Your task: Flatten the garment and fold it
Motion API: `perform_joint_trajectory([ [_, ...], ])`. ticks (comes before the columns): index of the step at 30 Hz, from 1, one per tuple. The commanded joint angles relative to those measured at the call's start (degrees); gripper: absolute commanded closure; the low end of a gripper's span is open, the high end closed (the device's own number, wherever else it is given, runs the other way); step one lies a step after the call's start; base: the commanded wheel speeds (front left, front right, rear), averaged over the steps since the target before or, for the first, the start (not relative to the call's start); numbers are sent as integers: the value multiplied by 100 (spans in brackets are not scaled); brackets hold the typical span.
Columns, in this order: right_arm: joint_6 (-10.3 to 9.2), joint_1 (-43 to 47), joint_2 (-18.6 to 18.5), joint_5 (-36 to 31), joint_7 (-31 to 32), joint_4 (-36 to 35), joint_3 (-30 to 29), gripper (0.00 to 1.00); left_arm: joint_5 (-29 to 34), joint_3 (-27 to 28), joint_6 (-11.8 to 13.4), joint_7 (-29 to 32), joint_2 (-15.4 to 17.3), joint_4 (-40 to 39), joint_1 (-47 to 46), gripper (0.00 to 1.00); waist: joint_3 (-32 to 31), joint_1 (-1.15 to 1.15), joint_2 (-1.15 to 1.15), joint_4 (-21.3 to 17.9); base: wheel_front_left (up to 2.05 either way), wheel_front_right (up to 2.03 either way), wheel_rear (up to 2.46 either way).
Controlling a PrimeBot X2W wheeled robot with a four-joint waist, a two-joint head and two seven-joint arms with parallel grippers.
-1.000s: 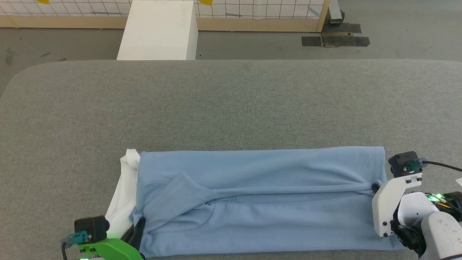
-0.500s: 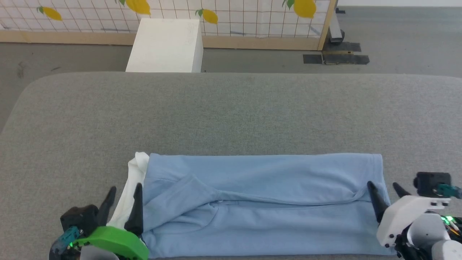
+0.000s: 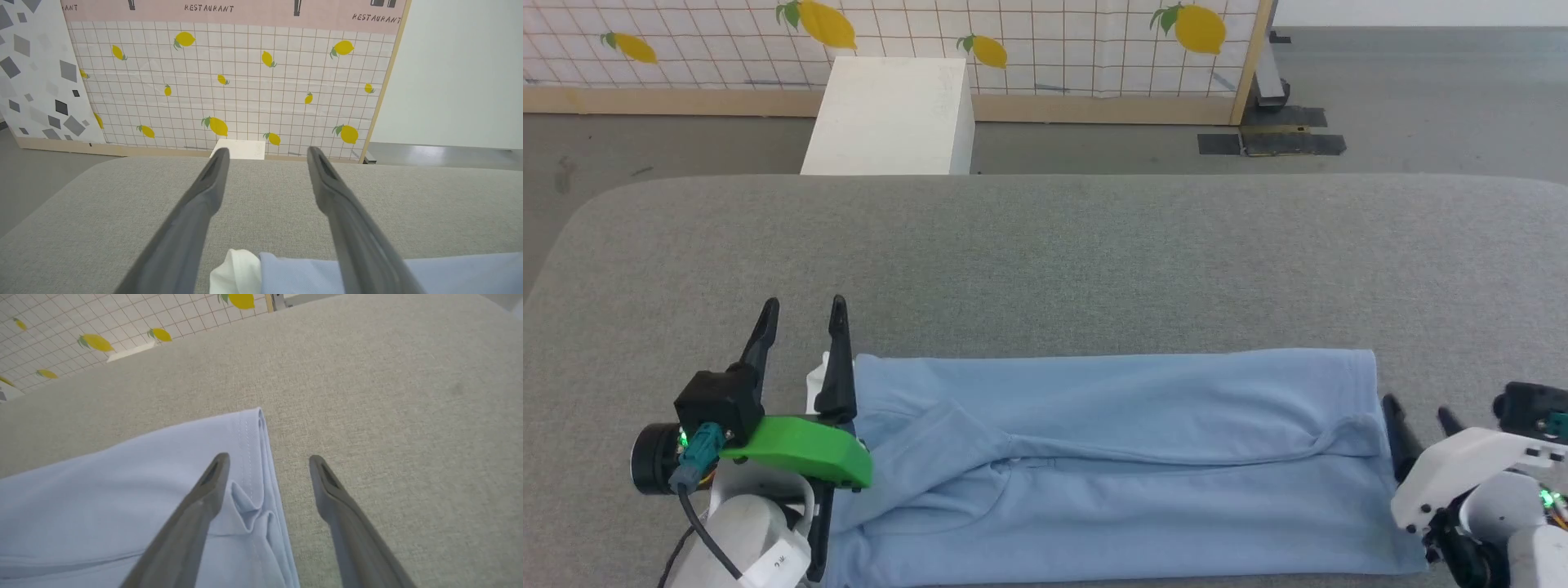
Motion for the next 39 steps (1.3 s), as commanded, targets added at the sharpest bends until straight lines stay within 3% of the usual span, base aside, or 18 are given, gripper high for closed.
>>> perform_joint_trajectory([
  [1, -9, -157, 8, 8, 179, 250, -33, 0, 94, 86, -60, -27, -80, 63, -71, 0, -14, 0, 0, -29, 0, 0, 0],
  [13, -9, -653, 9, -387, 1849, 1413, 47, 0, 485, 561, -454, -28, -513, 317, -13, 0, 50, 0, 0, -22, 0, 0, 0],
  [14, -9, -647, 9, -365, 1990, 1446, 55, 15, 511, 584, -478, -28, -536, 333, -11, 0, 51, 0, 0, -17, 0, 0, 0],
  [16, -9, -626, 9, -333, 2223, 1446, 99, 89, 562, 650, -533, -28, -588, 366, -7, 0, 53, 0, 0, -14, 0, 0, 0],
  [17, -9, -615, 9, -344, 2256, 1413, 114, 100, 580, 679, -557, -28, -602, 382, -6, 0, 55, 0, 0, -17, 0, 0, 0],
  [25, -9, -497, 9, -617, 2130, 1014, -116, 100, 737, 877, -727, -28, -732, 491, -11, 0, 61, 0, 0, -67, 0, 0, 0],
  [35, -9, -470, 9, -2063, 1402, 336, -1676, 100, 937, 1052, -913, -28, -899, 542, -29, 0, 141, 0, 0, -73, 0, 0, 0],
  [39, -9, -476, 9, -2455, 1191, 247, -2049, 100, 985, 1118, -968, -28, -928, 570, 11, 0, 121, 0, 0, -81, 0, 0, 0],
])
